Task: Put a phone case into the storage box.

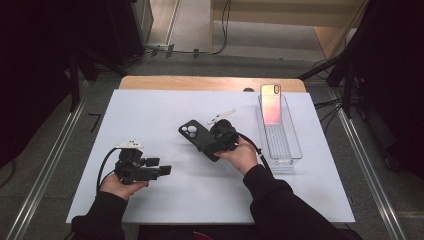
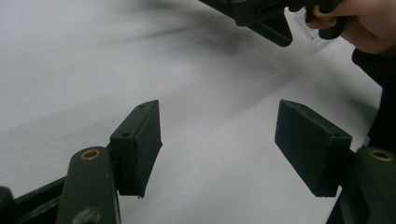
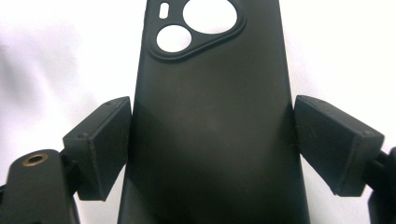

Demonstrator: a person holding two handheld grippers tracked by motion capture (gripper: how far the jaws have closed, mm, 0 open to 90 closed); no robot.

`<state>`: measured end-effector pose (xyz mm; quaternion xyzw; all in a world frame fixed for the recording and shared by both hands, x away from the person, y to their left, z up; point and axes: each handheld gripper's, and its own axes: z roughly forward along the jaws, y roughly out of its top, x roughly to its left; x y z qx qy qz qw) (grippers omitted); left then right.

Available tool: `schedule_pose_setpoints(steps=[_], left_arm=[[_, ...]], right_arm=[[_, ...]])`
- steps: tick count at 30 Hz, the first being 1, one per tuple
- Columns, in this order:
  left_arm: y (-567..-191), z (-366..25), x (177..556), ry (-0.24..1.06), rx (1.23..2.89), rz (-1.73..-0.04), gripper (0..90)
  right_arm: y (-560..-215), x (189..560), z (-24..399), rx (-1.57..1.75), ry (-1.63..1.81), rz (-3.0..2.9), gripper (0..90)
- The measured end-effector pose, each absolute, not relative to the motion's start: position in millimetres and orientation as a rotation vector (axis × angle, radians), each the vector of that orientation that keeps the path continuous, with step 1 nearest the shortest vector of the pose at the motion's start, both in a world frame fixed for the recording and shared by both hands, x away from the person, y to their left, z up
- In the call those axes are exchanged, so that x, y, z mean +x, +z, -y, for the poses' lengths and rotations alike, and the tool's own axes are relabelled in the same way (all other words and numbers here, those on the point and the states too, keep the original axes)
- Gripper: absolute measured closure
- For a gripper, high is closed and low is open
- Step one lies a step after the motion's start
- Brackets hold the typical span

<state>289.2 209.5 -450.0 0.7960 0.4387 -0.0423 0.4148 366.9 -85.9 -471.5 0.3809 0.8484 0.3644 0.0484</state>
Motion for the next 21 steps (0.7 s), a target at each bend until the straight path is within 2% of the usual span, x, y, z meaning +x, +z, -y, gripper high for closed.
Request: schedule_pose_setpoints(steps=[14,21], left_arm=[[-435.4,-196.5,299.9,-0.265,1.893,-1.166,30.8],[-426.8,-183.4,309.1,-0.252,1.919,-1.185,30.5]], right_arm=[[-461.5,331.6,101.0,1.25,1.201,-2.531,13.3],[-465.5,318.1,102.7,1.328,1.217,-2.48,13.2]])
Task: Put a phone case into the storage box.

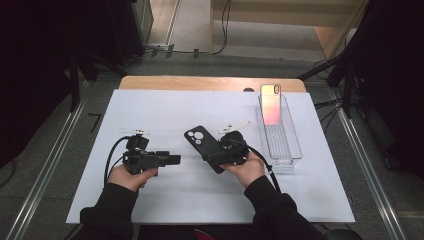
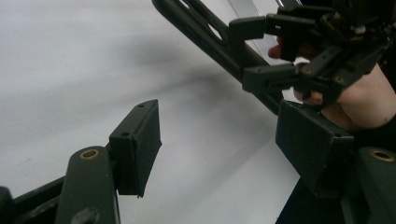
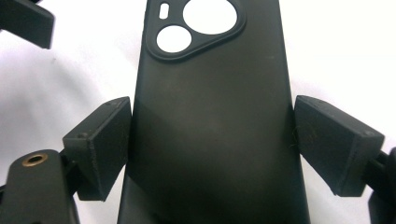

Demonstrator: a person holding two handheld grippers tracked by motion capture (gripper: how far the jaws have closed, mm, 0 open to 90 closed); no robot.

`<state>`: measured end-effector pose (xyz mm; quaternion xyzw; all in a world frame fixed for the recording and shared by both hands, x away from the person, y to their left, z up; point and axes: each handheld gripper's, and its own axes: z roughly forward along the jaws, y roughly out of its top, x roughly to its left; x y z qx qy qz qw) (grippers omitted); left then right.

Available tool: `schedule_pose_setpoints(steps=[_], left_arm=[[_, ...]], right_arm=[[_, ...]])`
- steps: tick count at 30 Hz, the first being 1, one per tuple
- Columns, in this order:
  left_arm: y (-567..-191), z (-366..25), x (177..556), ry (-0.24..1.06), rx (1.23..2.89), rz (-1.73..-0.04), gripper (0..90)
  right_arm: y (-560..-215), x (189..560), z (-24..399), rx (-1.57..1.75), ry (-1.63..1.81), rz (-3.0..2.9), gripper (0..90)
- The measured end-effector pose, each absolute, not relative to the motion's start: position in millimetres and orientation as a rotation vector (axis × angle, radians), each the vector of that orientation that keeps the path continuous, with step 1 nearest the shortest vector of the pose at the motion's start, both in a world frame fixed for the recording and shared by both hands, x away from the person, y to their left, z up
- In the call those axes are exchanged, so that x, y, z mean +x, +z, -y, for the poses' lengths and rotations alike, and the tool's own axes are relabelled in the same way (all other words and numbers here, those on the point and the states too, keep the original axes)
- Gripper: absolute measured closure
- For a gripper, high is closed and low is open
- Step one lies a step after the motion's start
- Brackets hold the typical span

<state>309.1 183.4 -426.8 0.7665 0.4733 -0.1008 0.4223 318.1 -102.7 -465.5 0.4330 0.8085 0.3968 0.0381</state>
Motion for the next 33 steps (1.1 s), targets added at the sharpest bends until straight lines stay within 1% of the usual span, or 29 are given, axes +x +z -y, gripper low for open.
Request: schedule_pose_setpoints(steps=[6,18,22,33], left_arm=[[-426.8,-172.7,321.7,-0.241,1.923,-1.226,26.4],[-425.4,-159.1,348.0,-0.266,1.907,-1.268,26.8],[-424.2,-156.3,355.2,-0.266,1.867,-1.306,27.1],[-422.8,-141.3,365.0,-0.22,1.83,-1.326,28.5]], right_arm=[[-469.0,309.3,102.5,1.378,1.243,-2.44,13.2],[-471.2,307.7,101.1,1.467,1.349,-2.363,13.2],[-471.3,305.4,99.8,1.495,1.375,-2.334,13.1],[-468.1,305.0,94.7,1.524,1.48,-2.291,13.0]])
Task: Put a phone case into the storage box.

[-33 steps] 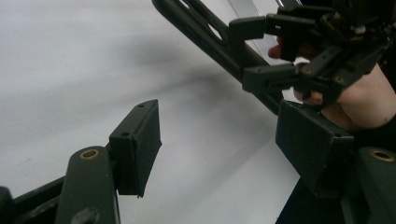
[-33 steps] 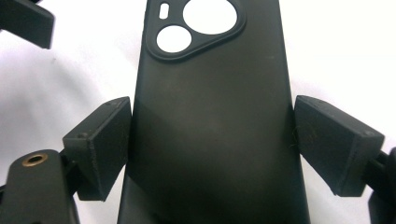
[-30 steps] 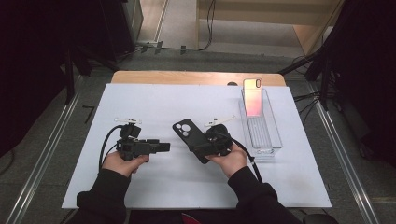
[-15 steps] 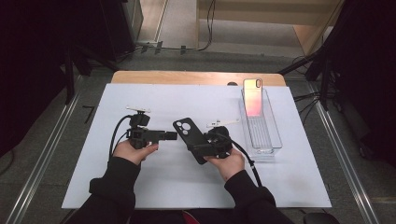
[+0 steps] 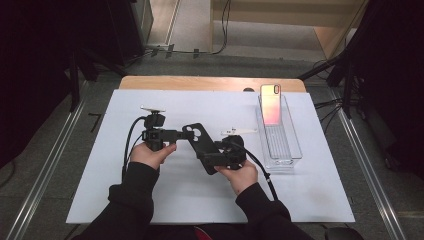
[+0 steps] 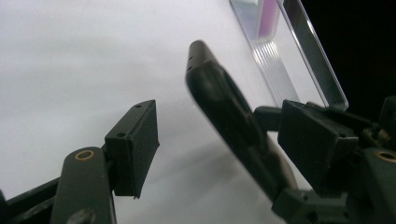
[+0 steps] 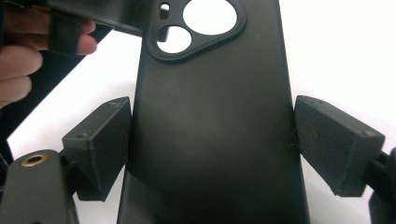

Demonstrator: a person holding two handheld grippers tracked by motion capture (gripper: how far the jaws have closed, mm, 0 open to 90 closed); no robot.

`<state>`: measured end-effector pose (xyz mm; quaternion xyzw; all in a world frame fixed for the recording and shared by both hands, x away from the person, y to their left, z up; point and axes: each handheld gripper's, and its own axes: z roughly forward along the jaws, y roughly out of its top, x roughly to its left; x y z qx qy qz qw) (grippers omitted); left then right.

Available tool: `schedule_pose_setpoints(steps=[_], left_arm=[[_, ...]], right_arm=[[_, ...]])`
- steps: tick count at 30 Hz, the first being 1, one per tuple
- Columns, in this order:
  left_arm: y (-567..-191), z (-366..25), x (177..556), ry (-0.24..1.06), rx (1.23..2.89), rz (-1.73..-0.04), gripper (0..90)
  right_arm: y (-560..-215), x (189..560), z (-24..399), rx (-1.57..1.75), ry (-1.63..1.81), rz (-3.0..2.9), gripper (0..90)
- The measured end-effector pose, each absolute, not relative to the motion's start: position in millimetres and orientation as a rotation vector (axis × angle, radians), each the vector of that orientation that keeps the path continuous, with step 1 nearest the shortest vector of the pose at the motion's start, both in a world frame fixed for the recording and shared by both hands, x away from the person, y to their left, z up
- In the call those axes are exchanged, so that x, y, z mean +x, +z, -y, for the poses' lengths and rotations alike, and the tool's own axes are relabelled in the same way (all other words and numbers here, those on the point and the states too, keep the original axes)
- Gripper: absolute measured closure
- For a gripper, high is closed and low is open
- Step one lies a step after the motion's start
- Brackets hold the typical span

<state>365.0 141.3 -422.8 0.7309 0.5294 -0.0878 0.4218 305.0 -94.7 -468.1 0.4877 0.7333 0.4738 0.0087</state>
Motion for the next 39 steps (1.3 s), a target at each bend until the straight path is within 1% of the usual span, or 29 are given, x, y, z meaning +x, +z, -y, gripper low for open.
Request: schedule_pose_setpoints(steps=[6,7,9,11,12,15,16,17,19,21,25,33,39], left_arm=[[-424.7,-132.7,371.5,-0.2,1.821,-1.344,30.3],[-425.2,-131.4,372.7,-0.199,1.823,-1.344,32.0],[-426.4,-128.6,374.7,-0.2,1.816,-1.35,32.5],[-428.0,-127.3,376.4,-0.199,1.809,-1.361,36.5],[-428.8,-127.2,377.4,-0.21,1.803,-1.372,36.5],[-430.3,-127.9,379.1,-0.224,1.789,-1.384,43.5],[-430.3,-128.3,379.5,-0.234,1.784,-1.381,48.7],[-430.4,-128.7,380.3,-0.243,1.772,-1.389,50.8],[-431.5,-130.0,382.3,-0.274,1.747,-1.403,52.1],[-431.7,-130.7,383.5,-0.281,1.735,-1.412,56.9],[-431.3,-131.6,384.1,-0.306,1.715,-1.425,71.3],[-427.8,-127.4,379.7,-0.374,1.665,-1.411,80.3],[-422.3,-123.5,376.2,-0.39,1.665,-1.386,83.5]], right_arm=[[-471.3,308.7,92.2,1.572,1.532,-2.268,13.0],[-472.1,309.7,92.6,1.585,1.544,-2.265,13.0],[-472.9,309.7,92.0,1.615,1.564,-2.258,13.0],[-474.2,309.9,90.7,1.639,1.586,-2.255,13.0],[-474.7,310.3,90.3,1.651,1.6,-2.253,12.9],[-474.4,311.0,89.7,1.674,1.642,-2.236,12.9],[-473.9,311.0,89.4,1.687,1.653,-2.23,12.9],[-473.9,311.2,89.5,1.697,1.665,-2.228,12.9],[-473.9,311.8,89.2,1.719,1.689,-2.214,12.9],[-473.3,311.3,88.2,1.71,1.698,-2.2,12.9],[-473.9,309.9,85.3,1.708,1.689,-2.188,12.8],[-474.9,306.9,81.8,1.63,1.639,-2.208,11.8],[-474.6,305.8,81.0,1.564,1.617,-2.224,10.8]])
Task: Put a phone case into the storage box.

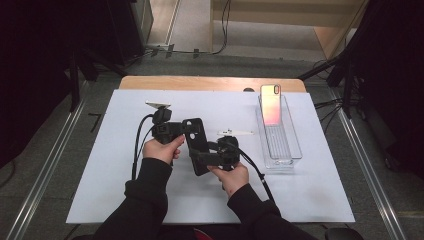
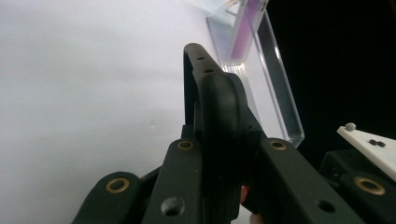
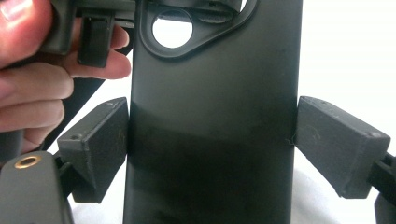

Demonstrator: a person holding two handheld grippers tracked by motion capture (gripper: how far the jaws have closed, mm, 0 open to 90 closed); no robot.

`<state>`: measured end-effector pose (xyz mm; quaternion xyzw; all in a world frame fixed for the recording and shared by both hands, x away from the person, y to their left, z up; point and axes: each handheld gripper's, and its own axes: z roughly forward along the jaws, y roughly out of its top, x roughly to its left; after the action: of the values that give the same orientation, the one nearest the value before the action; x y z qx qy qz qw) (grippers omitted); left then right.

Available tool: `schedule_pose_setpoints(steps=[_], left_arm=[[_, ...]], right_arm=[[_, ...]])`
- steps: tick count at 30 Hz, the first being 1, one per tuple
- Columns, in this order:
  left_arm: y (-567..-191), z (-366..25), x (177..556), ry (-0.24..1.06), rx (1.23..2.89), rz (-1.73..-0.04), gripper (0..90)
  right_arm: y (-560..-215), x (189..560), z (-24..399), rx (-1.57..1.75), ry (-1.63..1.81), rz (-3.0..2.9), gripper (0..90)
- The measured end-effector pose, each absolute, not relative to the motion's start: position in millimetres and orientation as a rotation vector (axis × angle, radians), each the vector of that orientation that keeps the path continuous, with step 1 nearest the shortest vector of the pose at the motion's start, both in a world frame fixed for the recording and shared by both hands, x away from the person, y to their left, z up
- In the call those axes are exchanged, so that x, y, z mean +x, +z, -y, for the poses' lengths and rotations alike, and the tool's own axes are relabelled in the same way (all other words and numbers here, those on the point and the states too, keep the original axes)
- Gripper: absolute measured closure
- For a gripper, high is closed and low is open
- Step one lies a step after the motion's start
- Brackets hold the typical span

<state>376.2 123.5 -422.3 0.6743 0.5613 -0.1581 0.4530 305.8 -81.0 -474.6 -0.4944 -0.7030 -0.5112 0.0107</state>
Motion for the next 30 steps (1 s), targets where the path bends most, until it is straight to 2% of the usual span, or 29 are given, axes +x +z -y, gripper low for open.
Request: schedule_pose_setpoints(steps=[3,5,30], left_arm=[[-420.3,-123.7,375.4,-0.379,1.671,-1.375,83.6],[-418.1,-125.1,374.9,-0.365,1.681,-1.366,83.5],[-401.6,-133.5,365.5,-0.047,1.801,-1.193,83.1]], right_arm=[[-472.4,307.8,84.0,-1.489,-1.591,2.23,7.9],[-471.7,310.5,87.5,-1.464,-1.59,2.215,0.0],[-473.1,320.4,107.3,-1.212,-1.338,2.479,0.0]])
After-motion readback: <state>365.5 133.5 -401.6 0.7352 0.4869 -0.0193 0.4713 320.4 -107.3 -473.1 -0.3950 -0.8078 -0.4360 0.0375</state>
